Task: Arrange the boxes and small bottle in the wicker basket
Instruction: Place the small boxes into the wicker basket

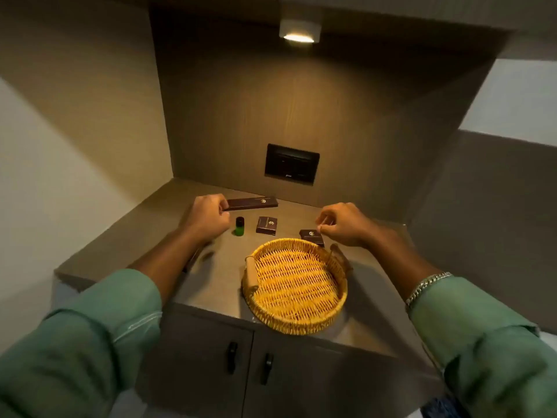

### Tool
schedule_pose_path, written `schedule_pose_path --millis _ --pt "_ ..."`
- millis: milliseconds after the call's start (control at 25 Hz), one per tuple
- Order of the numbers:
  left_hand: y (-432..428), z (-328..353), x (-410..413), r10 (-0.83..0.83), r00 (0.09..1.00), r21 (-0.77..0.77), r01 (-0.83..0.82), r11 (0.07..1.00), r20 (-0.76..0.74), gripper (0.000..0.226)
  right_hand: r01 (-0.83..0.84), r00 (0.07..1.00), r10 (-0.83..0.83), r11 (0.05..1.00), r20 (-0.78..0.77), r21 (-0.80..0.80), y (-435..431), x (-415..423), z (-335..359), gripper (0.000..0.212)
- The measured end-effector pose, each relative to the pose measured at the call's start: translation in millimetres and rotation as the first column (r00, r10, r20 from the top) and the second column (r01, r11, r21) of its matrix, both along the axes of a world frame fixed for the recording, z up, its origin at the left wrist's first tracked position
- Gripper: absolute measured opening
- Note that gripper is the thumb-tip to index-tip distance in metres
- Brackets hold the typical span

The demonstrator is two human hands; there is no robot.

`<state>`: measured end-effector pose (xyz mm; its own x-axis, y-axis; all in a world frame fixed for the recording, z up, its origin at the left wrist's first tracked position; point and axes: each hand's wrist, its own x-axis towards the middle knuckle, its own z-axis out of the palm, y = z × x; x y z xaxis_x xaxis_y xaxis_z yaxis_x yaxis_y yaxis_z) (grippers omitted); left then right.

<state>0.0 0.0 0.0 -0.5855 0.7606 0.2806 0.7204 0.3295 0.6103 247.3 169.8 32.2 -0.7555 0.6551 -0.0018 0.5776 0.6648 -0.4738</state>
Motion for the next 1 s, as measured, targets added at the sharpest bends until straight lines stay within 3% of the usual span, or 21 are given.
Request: schedule_pose_path --millis 120,280,360,440,560,640,800,1000 --pt "15 -7 -6 0.091 0.993 -0.021 -0.093 0.995 -0.074 0.016 0.022 0.993 -0.013 0.997 0.121 -0.075 30 -14 -12 0.028" --pt "63 5 5 -0.118 0.97 -0.017 0.117 0.993 -0.212 0.025 -0.032 0.933 0.1 0.98 0.345 -0.196 56 -34 -28 0.056" --pt "87 7 8 -0.246 0.95 -0.165 0.216 0.962 -0.193 0.039 -0.048 0.923 0.101 0.988 0.372 -0.149 62 -39 -34 0.057" --pt "104 1 10 -0.352 0.928 -0.396 0.278 0.875 -0.126 0.052 -0.044 0.931 0.08 0.993 0.356 -0.107 67 -41 -45 0.051" --pt "129 -10 5 -0.486 0.858 -0.631 0.287 0.721 -0.166 0.042 -0.038 0.947 0.052 0.998 0.317 -0.052 70 -42 -53 0.041" --pt "138 -15 0 -0.517 0.844 -0.683 0.292 0.67 -0.146 0.035 -0.029 0.956 0.038 0.999 0.291 -0.037 70 -41 -54 0.041" --pt "145 -8 -4 -0.535 0.842 -0.602 0.394 0.694 -0.065 0.05 0.009 0.987 -0.01 1.0 0.157 0.01 62 -28 -33 0.045" --pt "125 24 14 -0.578 0.812 -0.312 0.53 0.788 -0.083 0.06 -0.066 0.995 0.062 0.997 0.078 0.047 18 7 2 0.045"
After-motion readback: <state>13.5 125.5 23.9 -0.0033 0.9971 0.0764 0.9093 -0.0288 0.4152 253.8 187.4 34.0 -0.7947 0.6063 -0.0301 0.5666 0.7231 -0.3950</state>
